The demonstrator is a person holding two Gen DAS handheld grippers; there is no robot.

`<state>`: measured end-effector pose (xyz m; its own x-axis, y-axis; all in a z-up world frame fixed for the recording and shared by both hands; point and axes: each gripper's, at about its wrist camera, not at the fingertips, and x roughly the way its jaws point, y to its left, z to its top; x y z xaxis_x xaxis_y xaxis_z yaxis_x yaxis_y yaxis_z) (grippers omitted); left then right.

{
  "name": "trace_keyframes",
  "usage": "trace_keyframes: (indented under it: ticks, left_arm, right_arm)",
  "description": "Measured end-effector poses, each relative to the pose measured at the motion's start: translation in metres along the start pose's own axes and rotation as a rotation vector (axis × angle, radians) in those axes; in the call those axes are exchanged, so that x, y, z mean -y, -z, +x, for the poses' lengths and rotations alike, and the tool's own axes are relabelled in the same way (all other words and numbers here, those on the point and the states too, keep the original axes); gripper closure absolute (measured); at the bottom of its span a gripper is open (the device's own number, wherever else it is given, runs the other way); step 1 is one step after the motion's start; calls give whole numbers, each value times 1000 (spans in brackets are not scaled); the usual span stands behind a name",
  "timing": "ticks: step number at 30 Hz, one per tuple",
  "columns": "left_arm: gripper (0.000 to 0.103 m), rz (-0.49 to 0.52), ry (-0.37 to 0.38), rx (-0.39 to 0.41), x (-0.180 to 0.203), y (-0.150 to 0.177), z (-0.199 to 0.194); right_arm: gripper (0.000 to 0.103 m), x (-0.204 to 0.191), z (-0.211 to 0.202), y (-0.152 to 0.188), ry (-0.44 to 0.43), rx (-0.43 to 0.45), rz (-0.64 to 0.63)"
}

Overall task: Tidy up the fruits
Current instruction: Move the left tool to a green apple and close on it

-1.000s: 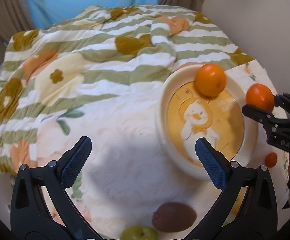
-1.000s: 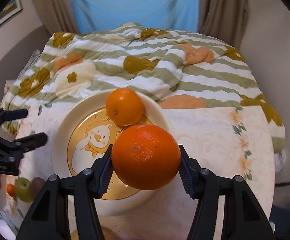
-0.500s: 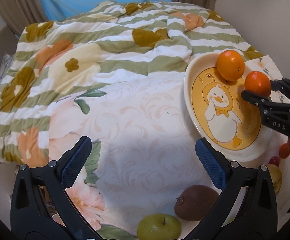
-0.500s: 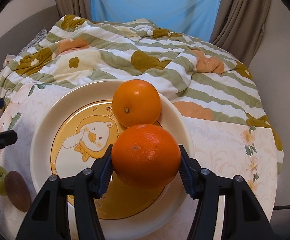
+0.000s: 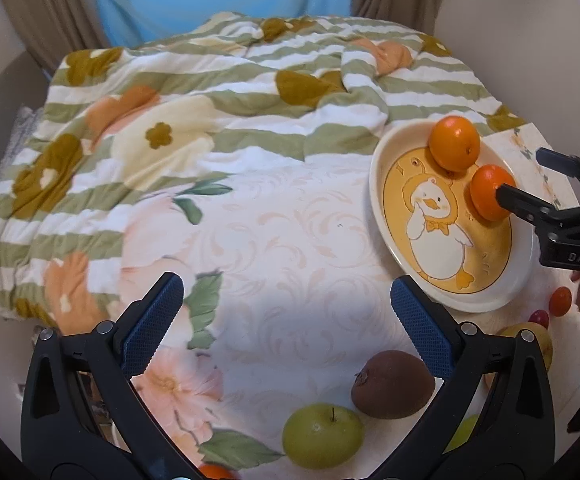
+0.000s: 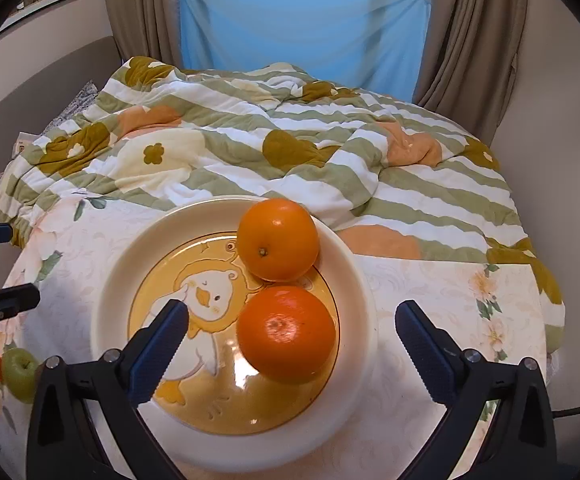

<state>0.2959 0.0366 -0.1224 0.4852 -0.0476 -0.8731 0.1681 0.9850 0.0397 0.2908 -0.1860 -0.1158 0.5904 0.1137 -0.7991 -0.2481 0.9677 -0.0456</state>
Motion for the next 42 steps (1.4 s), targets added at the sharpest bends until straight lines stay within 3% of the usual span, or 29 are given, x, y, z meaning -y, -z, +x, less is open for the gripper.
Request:
trace_keyframes:
  ticks: [14, 26, 33, 42]
  left_arm:
    - [0, -69, -15, 123, 9, 19, -92]
    - [0, -98, -13, 190, 41, 69, -153]
    - [0, -115, 30, 176, 68, 100, -153]
    - [0, -75, 139, 84, 99, 141, -108]
  right_arm:
    - [0, 13, -101, 10, 21, 63, 83]
    - [0, 36, -174, 65, 63, 75, 115]
    - [0, 46, -185, 105, 70, 74, 99]
    - [0, 54, -162, 150, 31, 68, 89]
